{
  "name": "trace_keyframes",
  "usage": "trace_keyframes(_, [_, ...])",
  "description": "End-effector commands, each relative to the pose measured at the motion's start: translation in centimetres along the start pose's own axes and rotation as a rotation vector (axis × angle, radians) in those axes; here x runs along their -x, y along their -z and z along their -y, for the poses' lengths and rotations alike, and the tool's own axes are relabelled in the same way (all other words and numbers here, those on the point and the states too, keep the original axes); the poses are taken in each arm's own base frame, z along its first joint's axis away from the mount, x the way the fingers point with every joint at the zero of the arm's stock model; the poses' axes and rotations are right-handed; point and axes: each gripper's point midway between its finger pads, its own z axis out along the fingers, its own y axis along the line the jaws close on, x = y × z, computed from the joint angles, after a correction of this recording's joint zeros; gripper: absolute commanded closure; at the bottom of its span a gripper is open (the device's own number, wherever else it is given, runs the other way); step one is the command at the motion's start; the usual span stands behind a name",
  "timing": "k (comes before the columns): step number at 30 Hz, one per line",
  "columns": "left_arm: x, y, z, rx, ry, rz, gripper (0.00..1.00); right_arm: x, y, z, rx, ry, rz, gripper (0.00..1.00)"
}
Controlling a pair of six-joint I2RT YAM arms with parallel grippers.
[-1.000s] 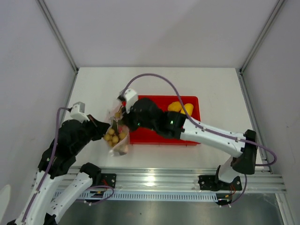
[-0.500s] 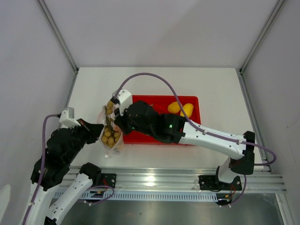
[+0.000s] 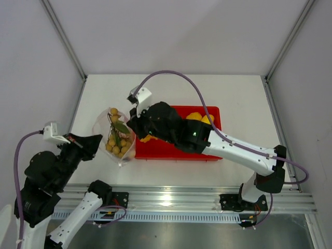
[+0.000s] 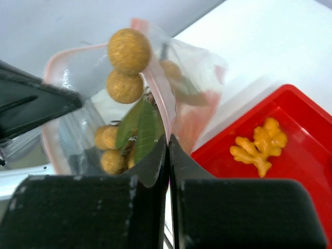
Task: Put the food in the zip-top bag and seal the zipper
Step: Adjust the zipper food storage bag at the center of the board.
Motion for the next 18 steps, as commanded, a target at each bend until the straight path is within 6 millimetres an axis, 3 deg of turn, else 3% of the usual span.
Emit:
trace_keyframes(1, [-1.5,-2.9,-0.8,0.085,-0.094,-0.113,0.99,0.9,-2.5,4.6,-0.043,-0.102,0.034,1.0])
trace_keyframes(2, [-1.6,-3.5,-0.7,0.09,-0.124,-0.141,0.99,0.9,-3.3,5.4,-0.058,-0.108,0.025,1.0])
trace_keyframes(3, [-0.9,-3.6,0.1,0.081,-0.136,-0.149,0.99,4.0,-3.2,5.3,-0.052,-0.119,0.081,1.0])
trace_keyframes(4, [-0.1,-4.0,1.1,0.072,-0.151,-0.165,0.99,3.1,-4.3,5.1,-0.044,-0.116,0.034,1.0])
trace_keyframes(5, [0.1,-3.8,2.3,0.027,-0.153,-0.184,0.99,4.3,-4.1,4.5,-0.024,-0.123,0.042,1.0])
trace_keyframes(6, [1.6,-2.9,3.8,-0.019,-0.148,-0.159,0.99,5.5,-3.8,3.6,-0.003,-0.131,0.056,1.0])
trace_keyframes(7, [2.8,-1.7,5.0,-0.059,-0.137,-0.134,0.99,8.0,-2.6,2.5,0.015,-0.126,0.092,1.0])
trace_keyframes(10, [3.1,0.2,6.4,-0.148,-0.118,-0.123,0.99,9.4,-0.9,-0.2,0.072,-0.106,0.13,1.0])
trace_keyframes(11, [1.1,-0.9,4.9,-0.109,-0.127,-0.172,0.99,7.0,-1.3,-0.3,0.089,-0.104,0.082,1.0])
trace_keyframes(12, [0.2,-1.5,3.9,-0.079,-0.133,-0.189,1.0,6.9,-2.0,-0.3,0.103,-0.118,0.122,1.0])
trace_keyframes(13, [-0.7,-2.5,2.8,-0.04,-0.144,-0.2,1.0,5.0,-3.2,1.4,0.079,-0.155,0.1,1.0])
trace_keyframes(14, [-4.8,-5.3,-0.2,0.044,-0.158,-0.292,0.99,-0.4,-5.4,2.5,0.086,-0.191,-0.015,1.0])
trace_keyframes(16, [-7.7,-7.5,-2.5,0.097,-0.144,-0.37,1.0,-3.3,-7.6,5.1,0.064,-0.263,-0.092,1.0])
trace_keyframes(18, [-8.2,-8.7,-2.3,0.085,-0.103,-0.419,0.99,-3.6,-8.7,5.7,0.033,-0.237,-0.1,1.0])
